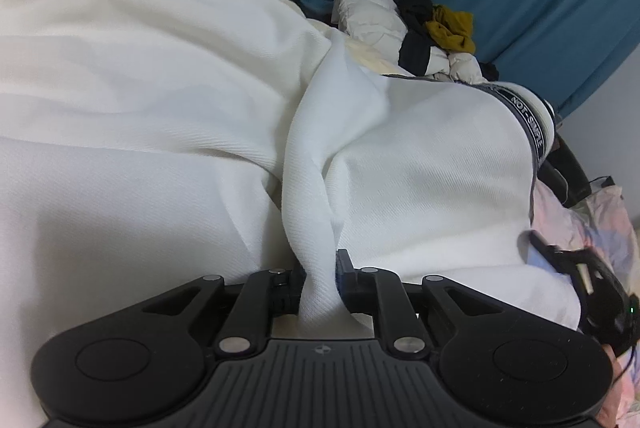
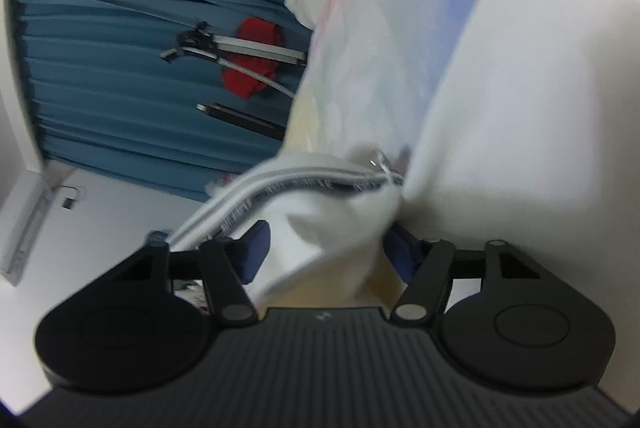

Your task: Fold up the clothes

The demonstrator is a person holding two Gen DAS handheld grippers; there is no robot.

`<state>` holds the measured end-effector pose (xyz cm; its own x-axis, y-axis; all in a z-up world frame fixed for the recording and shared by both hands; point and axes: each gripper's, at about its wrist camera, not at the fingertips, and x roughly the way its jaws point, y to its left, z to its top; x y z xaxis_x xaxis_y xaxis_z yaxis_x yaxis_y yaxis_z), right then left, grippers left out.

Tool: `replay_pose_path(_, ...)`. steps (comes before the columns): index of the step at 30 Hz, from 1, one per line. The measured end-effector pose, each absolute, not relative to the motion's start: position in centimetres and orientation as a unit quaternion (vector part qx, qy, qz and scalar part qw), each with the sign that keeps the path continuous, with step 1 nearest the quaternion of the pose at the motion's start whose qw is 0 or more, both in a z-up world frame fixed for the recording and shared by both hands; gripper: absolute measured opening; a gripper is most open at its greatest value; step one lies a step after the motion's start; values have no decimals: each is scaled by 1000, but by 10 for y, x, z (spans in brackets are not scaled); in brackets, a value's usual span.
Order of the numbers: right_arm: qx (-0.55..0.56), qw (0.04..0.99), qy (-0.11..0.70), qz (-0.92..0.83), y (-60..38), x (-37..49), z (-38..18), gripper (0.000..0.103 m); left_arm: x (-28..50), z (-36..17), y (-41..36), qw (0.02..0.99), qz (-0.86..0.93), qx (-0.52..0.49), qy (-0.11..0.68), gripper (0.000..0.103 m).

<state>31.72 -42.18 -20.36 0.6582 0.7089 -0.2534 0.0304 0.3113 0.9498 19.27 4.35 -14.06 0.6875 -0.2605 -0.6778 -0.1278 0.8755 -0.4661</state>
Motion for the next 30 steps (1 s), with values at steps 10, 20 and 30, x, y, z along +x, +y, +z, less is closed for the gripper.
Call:
replay_pose_path(10,421,830,320,180,-412,320,-160,15,180,-129,22,908,-38,-197,369,18)
replay_pose_path(20,295,934,190,68,-450,300,-62,10,186,-99,-36,925,-164,-165,300,27)
replay_pose_path(30,154,965,207,-43,-516,422,-20,9,183,-95,-46,936,-167,-129,283,52)
